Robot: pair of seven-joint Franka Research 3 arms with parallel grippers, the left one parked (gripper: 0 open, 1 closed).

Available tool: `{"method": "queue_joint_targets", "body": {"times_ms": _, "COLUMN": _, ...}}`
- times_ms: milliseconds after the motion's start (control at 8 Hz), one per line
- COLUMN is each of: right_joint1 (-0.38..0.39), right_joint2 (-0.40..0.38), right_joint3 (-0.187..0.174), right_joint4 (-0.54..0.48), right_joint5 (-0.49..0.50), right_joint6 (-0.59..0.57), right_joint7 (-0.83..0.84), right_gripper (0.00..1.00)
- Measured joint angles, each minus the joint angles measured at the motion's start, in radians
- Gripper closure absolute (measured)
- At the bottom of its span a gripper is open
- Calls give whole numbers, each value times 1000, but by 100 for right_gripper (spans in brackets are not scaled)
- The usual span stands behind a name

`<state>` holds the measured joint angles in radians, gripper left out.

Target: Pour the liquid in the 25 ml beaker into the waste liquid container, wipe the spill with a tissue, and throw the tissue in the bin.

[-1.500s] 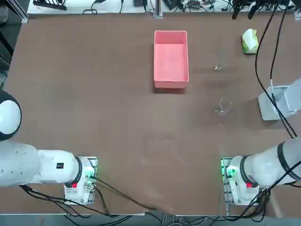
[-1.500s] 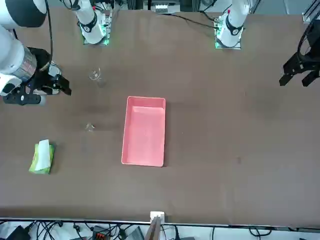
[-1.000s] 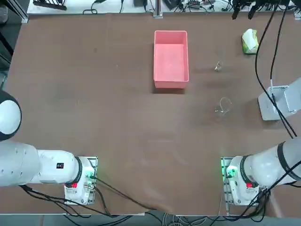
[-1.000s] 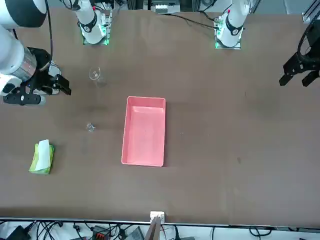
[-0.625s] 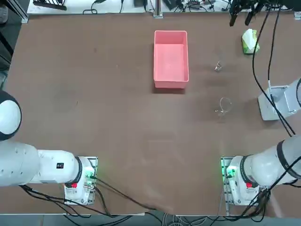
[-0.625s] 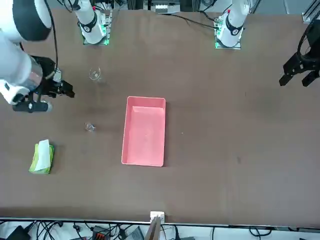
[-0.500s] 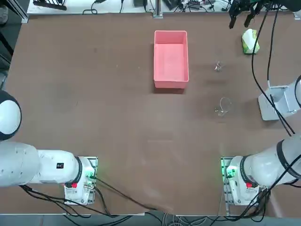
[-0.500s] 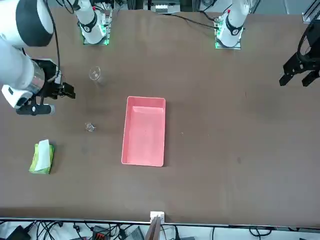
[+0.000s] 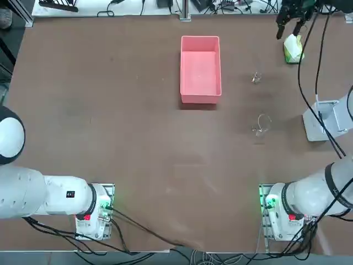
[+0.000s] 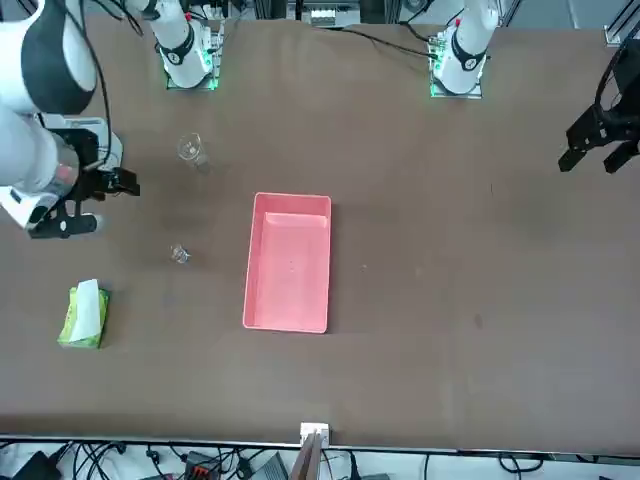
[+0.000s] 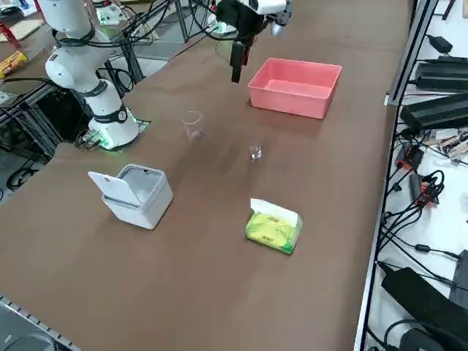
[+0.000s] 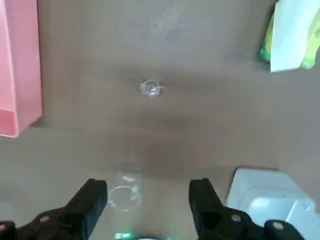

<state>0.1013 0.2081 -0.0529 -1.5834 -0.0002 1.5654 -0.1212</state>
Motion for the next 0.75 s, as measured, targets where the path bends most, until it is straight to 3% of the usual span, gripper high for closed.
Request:
{"method": "queue_joint_targets", "body": {"times_ms": 500, "right_joint1": -54, "right_joint2": 7, "right_joint3": 0, "right_joint4": -174, "right_joint5": 10, "right_joint6": 256, "right_joint7": -334, "right_gripper": 0}}
{"method": "queue_joint_targets", "body": {"times_ms": 750, "right_joint1": -95, "right_joint2": 6, "right_joint3": -1, "right_joint4": -207, "right_joint5": 107, "right_joint6": 302, "right_joint7": -562, "right_gripper": 0}}
